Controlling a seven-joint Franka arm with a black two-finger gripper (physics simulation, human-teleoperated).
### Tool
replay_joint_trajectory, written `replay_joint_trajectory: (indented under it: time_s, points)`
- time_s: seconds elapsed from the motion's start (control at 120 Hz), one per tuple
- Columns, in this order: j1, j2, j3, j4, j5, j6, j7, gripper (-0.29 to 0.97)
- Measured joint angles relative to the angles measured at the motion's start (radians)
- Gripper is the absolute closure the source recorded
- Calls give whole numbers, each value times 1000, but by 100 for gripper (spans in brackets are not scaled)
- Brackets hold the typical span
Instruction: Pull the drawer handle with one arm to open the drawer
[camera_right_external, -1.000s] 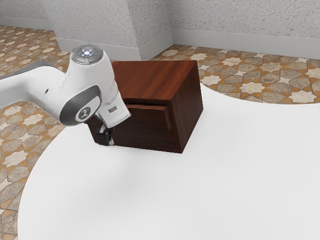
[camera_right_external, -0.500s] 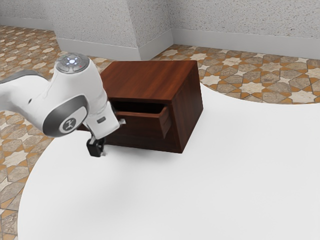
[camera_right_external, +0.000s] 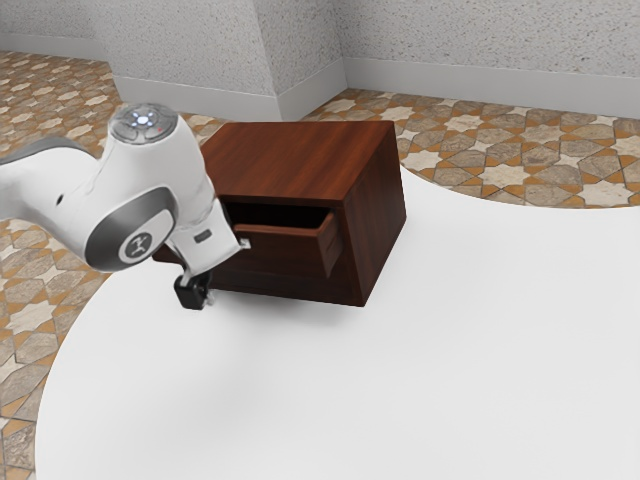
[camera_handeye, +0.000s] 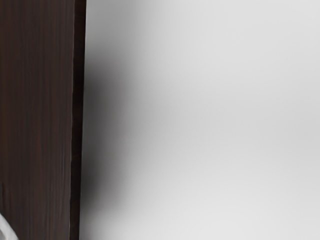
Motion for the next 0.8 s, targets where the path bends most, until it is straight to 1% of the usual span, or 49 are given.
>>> replay_joint_trajectory:
  time_s: [0.233,0.325,0.358,0.417,0.458,0.5,0.567,0.625,0.8]
  points:
    - [-12,-82,3,-68,-1,-1,0,28]
    - [-15,-108,2,-92,4,1,0,28]
    - [-18,-116,2,-96,16,1,-1,33]
    - [-22,-125,3,-98,34,1,-2,46]
    - [-23,-123,5,-97,42,1,-2,48]
    - [-26,-115,8,-94,50,1,-2,45]
    - [-30,-105,12,-91,58,3,-3,34]
    - [-36,-102,16,-82,63,2,-2,27]
    - [-44,-109,23,-74,96,1,-1,15]
